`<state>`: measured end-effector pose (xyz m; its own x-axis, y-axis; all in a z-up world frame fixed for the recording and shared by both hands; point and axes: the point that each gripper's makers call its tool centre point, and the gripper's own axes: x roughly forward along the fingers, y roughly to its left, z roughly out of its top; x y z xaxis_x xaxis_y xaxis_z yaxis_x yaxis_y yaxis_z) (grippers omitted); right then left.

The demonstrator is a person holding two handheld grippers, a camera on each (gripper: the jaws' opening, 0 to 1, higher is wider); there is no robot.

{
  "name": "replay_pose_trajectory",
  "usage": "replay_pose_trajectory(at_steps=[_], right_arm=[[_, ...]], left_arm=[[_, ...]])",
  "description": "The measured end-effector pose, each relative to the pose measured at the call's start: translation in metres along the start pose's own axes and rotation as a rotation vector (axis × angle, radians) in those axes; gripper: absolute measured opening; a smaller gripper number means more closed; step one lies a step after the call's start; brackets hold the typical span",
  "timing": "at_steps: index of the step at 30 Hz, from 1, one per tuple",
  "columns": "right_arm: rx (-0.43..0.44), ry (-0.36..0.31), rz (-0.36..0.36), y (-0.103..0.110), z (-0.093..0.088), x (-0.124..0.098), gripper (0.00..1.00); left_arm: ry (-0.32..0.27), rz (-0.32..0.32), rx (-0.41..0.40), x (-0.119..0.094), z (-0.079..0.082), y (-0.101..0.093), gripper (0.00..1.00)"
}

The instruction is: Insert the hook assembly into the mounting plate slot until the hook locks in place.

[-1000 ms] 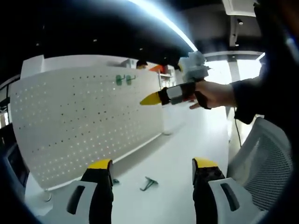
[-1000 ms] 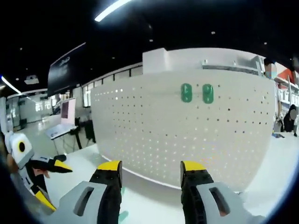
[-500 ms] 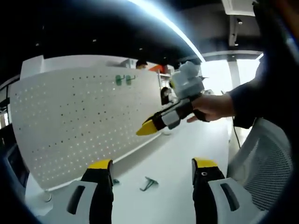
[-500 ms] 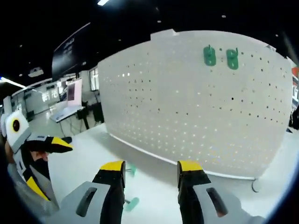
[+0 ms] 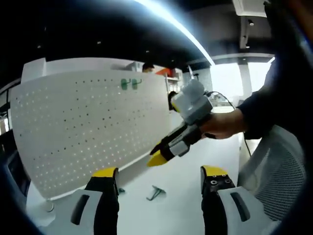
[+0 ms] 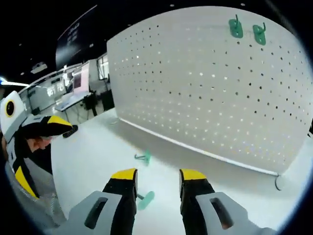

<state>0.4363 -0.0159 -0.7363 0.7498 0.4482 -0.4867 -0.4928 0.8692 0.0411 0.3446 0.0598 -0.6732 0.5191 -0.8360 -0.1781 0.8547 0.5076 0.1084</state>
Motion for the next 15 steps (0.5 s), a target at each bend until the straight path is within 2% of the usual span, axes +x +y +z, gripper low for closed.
replay_pose_trajectory(at_steps=[10,15], right_arm=[[-0.001,0.067,0.016,0.007,-0.021,0.013,0.3],[-0.008,0.117,0.018,0.01,-0.03,0.023,0.25]], left_arm=[[-0.001,-0.004,-0.001,0.0,0.0,-0.001,0.69],[-0.001,-0.002,-0.001,0.0,0.0,0.0,0.69]])
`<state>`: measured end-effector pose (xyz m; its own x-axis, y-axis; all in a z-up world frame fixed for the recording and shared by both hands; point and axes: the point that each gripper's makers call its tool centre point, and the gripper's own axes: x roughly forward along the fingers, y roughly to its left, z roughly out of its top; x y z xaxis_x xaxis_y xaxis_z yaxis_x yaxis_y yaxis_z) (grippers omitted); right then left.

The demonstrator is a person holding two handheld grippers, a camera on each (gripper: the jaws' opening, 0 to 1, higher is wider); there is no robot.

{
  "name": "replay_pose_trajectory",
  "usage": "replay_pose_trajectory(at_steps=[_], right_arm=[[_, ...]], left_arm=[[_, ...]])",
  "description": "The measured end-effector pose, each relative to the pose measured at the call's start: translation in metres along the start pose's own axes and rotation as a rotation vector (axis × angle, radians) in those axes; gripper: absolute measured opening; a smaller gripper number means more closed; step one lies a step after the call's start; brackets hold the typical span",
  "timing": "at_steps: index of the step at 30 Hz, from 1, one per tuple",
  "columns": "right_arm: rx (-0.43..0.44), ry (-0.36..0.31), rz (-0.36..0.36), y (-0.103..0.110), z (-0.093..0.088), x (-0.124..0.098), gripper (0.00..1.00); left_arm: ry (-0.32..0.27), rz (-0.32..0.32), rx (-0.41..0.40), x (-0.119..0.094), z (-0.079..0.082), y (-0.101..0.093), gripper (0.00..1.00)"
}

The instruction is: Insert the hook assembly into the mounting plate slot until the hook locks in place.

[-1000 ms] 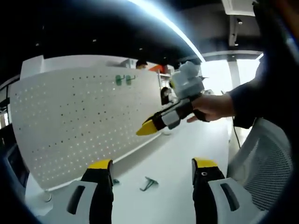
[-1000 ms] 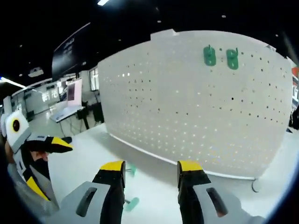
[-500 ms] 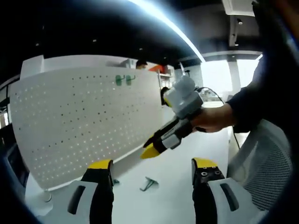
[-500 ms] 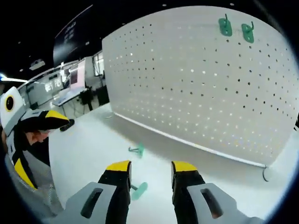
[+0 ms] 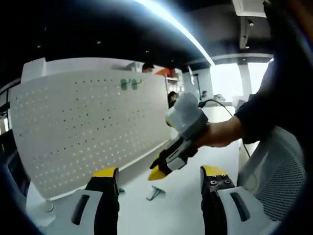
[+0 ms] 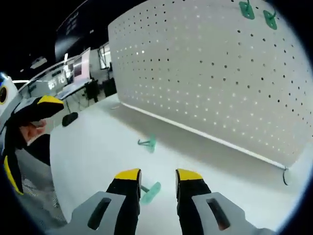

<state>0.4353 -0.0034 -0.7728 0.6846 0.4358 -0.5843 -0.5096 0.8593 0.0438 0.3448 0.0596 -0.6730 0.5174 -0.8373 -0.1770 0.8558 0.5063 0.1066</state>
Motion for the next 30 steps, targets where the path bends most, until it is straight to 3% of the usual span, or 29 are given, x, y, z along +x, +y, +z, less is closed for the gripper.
replay_pose_trajectory(at_steps=[11,30], right_arm=[[-0.012,0.072,0.012,0.006,-0.018,0.01,0.16],[-0.055,0.151,-0.002,0.005,-0.035,0.022,0.09]], left_arm=[[0.001,0.0,-0.003,0.0,-0.001,0.001,0.68],[0.003,0.003,-0.005,-0.001,-0.001,0.001,0.67]])
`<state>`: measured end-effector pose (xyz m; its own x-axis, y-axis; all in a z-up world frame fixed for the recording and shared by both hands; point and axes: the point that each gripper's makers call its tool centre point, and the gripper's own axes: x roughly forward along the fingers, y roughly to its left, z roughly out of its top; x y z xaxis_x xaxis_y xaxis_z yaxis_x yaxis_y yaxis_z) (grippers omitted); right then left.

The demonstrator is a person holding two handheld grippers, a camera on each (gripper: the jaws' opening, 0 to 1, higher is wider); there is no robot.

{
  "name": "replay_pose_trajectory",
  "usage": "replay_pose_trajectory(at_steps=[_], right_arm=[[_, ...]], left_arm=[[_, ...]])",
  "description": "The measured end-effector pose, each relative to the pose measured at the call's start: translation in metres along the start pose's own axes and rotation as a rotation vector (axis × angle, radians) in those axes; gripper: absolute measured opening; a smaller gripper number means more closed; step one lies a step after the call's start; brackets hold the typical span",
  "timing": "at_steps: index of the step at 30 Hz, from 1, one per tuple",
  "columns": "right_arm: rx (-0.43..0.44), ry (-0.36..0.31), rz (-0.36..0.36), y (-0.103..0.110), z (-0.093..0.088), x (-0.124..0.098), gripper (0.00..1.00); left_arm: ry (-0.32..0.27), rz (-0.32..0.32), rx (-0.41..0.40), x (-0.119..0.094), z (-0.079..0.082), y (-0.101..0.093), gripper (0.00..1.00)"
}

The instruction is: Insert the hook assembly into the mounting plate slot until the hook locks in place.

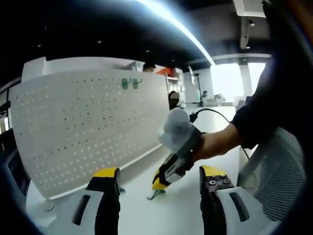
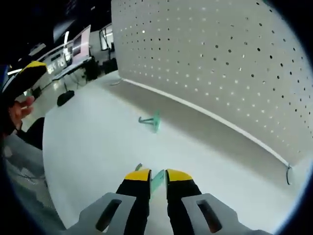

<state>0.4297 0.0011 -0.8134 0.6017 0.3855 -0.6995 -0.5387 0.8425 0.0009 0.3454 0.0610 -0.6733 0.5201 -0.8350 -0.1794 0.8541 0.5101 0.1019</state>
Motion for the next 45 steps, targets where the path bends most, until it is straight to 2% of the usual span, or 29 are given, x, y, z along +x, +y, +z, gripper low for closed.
replay_pose_trajectory(at_steps=[8,22,45], right_arm=[[-0.008,0.009,-0.003,-0.002,-0.003,-0.001,0.05],[-0.048,0.023,-0.014,-0.003,-0.004,0.003,0.05],[-0.057,0.009,-0.035,-0.012,-0.003,-0.005,0.0]], left_arm=[[0.003,-0.005,0.0,0.001,-0.001,-0.001,0.67],[0.0,0.003,-0.003,-0.001,0.0,0.001,0.66],[-0.001,-0.001,-0.003,0.0,0.0,0.001,0.66]])
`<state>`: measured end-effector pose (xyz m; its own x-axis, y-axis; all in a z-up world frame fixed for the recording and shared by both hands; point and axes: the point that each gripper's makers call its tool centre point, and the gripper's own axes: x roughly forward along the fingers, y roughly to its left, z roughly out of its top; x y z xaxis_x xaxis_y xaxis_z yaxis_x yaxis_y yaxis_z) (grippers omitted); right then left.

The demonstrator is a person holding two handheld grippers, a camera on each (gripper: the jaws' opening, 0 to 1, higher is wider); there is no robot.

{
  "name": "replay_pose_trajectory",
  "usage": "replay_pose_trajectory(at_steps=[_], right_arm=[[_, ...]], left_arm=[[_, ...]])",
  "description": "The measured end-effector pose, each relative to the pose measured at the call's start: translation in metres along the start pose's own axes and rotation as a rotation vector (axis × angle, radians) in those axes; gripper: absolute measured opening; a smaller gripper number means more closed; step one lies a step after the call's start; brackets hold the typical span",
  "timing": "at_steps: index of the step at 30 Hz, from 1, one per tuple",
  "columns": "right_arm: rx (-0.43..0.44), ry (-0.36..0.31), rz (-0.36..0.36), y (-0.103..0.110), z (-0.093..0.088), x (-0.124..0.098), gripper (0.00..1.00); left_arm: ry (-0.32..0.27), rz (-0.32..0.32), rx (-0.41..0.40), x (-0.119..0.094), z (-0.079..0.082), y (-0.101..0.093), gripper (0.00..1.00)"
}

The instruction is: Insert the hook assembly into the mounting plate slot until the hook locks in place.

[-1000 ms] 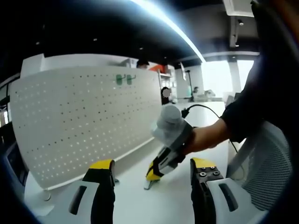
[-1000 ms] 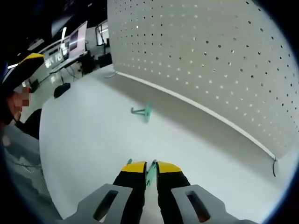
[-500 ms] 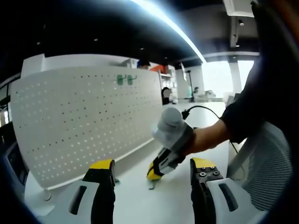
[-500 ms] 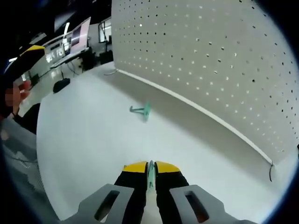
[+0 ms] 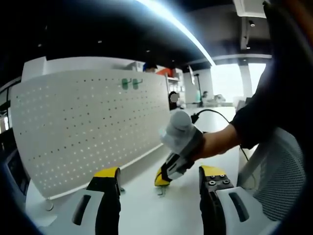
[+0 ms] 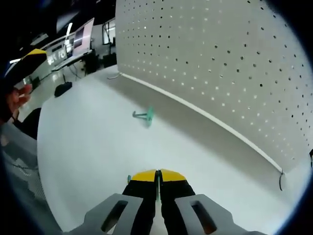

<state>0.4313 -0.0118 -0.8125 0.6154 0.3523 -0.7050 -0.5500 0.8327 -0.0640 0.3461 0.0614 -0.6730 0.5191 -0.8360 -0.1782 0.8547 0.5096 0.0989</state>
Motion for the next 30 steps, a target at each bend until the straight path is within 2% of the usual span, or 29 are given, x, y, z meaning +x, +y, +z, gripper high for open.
replay_pose_trajectory(at_steps=[12,19,30], right_arm=[[0.025,-0.05,-0.002,-0.005,0.012,-0.015,0.0],[0.045,-0.068,0.0,-0.009,0.013,-0.019,0.0],[0.046,-0.154,0.033,-0.003,0.038,-0.037,0.0]], left_arm=[[0.004,-0.002,0.002,0.0,-0.001,-0.001,0.66],[0.007,-0.006,0.005,0.001,-0.002,-0.002,0.65],[0.007,-0.008,-0.003,0.001,-0.002,-0.002,0.64]])
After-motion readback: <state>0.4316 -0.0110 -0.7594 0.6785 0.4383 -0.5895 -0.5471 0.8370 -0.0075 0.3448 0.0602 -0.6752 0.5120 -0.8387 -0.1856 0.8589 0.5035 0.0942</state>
